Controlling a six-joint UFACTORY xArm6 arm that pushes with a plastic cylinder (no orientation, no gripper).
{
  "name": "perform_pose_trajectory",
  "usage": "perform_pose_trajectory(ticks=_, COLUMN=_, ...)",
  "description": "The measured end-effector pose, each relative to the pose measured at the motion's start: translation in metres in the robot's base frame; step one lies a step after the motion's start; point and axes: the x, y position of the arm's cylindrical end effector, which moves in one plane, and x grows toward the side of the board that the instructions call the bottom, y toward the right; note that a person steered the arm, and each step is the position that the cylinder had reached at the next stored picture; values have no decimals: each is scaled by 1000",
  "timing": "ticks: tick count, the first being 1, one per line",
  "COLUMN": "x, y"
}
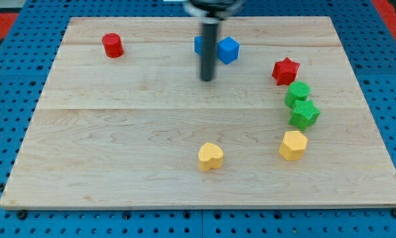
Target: Move the red circle above to the red star
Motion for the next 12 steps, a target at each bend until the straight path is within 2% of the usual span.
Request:
perform_pose_trajectory(ticks=1, x=-16, y=-100)
perform_pose_trajectory(ticks=2, x=-45, y=-137)
perform_pose_trajectory(ticks=3, x=-54, y=-174)
perform_pose_trajectory(ticks=4, x=-71, y=-139)
perform_pose_trajectory(ticks=5, x=-95, y=-130)
perform_pose_trajectory(ticks=6, x=-110, y=-182)
perform_pose_trajectory(ticks=7, x=-112, y=-126)
perform_pose_trajectory(ticks=8, x=-106, y=-29)
perform_pose_trajectory(ticks=9, x=-115, y=-81)
perform_pose_trajectory(ticks=10, x=-126, y=-61)
perform_pose_trajectory(ticks=11, x=-121, y=27)
perform_pose_trajectory(ticks=12, x=-132, y=53)
